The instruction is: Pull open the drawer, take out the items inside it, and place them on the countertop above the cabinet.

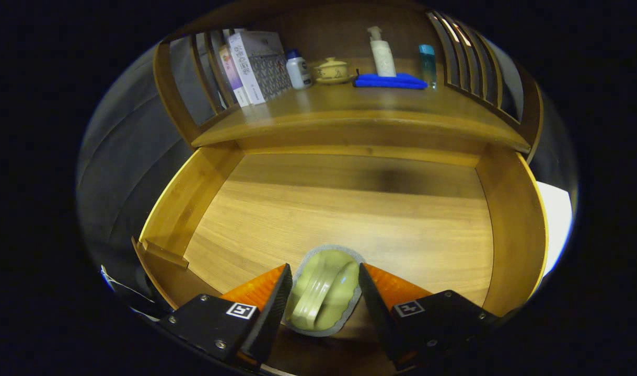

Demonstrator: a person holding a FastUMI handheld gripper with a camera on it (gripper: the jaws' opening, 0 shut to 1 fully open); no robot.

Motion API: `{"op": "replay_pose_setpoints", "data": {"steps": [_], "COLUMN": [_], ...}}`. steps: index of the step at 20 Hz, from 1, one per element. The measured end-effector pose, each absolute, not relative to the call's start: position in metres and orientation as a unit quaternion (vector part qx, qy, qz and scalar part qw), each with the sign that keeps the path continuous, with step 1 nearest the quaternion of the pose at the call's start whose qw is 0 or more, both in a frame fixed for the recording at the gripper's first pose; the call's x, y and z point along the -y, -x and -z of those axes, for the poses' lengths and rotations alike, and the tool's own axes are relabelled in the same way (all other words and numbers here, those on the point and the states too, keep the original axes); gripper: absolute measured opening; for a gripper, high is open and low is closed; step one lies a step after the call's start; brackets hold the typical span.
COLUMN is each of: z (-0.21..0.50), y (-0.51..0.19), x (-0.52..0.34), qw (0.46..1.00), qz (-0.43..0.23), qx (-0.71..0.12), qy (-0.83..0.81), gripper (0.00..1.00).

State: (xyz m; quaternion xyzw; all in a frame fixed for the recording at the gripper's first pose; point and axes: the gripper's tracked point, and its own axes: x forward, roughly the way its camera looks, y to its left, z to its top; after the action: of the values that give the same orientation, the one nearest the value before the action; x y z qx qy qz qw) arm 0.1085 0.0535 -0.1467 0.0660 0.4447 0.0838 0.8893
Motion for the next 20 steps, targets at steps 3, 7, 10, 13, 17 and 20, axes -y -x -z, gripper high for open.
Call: {"op": "replay_pose_setpoints", "data": {"steps": [3,7,10,13,17,20], "z": [0.149,0.147,0.145,0.134,0.108,0.085], "y": [-0.109,-0.112,-0.11,-0.111,-0.12,-0.126], "x": [-0.052,-0.052,-0.057,-0.063,-0.065,-0.067], "qw": [0.889,0.894,0.897,0.903,0.919,0.928], "qz": [-0.076,-0.066,-0.08,-0.093,-0.1,-0.105], "qx": [-0.447,-0.438,-0.429,-0.413,-0.375,-0.348], "qy": [-0.066,-0.066,-0.065,-0.077,-0.075,-0.078], "gripper": [0.65,0.42,0.21,0.19,0.19,0.19]}}
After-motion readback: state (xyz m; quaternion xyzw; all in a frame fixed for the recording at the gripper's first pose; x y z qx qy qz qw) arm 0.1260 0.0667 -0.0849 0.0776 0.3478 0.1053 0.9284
